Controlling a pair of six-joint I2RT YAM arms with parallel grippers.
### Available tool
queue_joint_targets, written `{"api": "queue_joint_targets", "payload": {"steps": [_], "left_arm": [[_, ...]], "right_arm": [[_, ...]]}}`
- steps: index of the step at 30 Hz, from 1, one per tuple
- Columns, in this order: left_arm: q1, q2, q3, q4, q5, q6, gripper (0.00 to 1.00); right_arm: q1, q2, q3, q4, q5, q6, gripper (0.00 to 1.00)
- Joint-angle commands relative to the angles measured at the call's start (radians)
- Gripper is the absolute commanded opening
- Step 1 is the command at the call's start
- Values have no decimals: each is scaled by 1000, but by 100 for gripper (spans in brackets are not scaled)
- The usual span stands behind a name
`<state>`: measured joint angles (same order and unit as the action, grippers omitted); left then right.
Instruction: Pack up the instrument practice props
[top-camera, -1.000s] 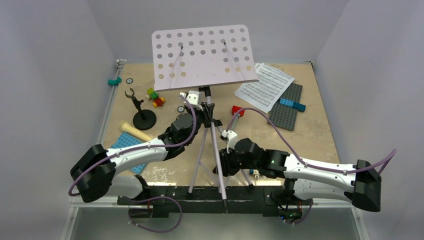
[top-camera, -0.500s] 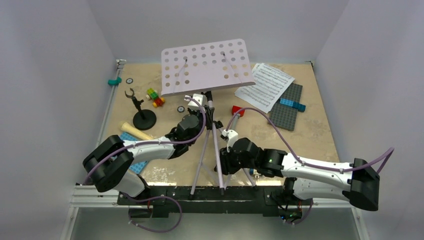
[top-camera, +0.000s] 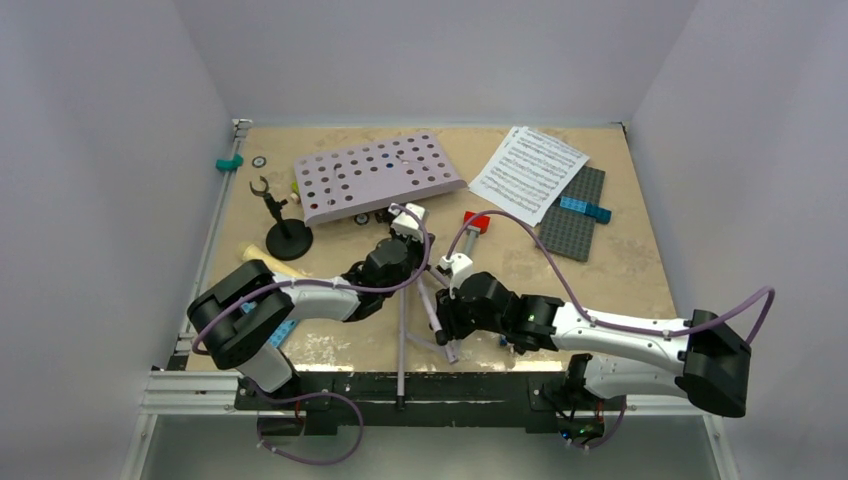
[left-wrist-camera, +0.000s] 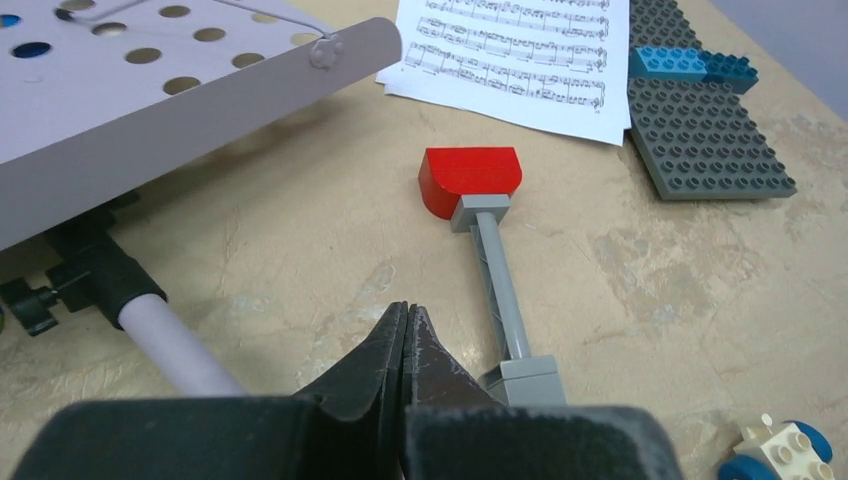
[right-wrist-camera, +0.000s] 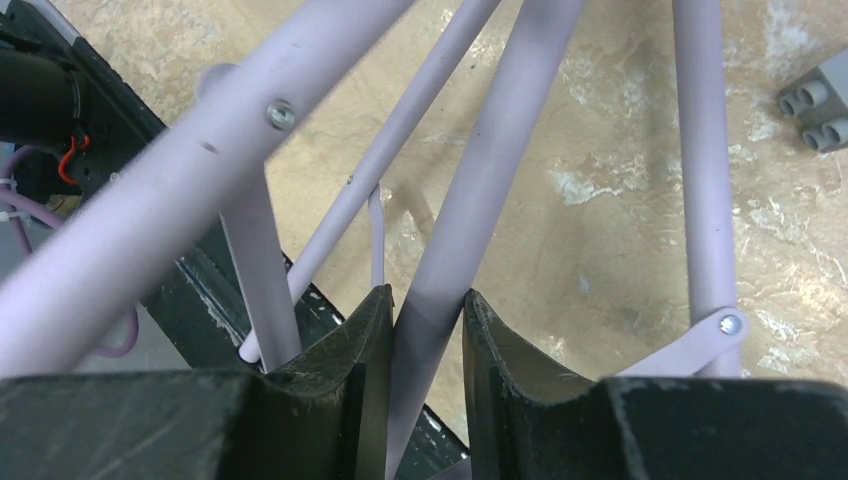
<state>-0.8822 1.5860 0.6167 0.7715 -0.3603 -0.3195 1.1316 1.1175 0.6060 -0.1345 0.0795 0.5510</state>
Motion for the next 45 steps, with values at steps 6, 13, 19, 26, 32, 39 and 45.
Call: {"api": "queue_joint_targets", "payload": {"steps": [6,13,19,26,32,39,45], "left_arm": [[3,-6,-9,8,49,4,0],[8,-70,21,-92,73,3,13],[8,-174,72,-217,111,4,53],[8,-274,131,-352,127,2,65],[8,-398,133,-557,69,-93,67],[6,-537,77,-818,58,-299,69],[5,-617,-50,-857,140,-442,71]], "right_arm": [[8,-4,31,240,-7,-63,0],[9,6,-13,167,66,-58,11],[8,-45,-37,107,106,-54,45],[8,-101,43,-113,225,-86,54],[-13,-195,190,-355,414,-163,60],[-214,-225,374,-371,40,-193,67],[-296,-54,486,-432,-339,-200,81]]}}
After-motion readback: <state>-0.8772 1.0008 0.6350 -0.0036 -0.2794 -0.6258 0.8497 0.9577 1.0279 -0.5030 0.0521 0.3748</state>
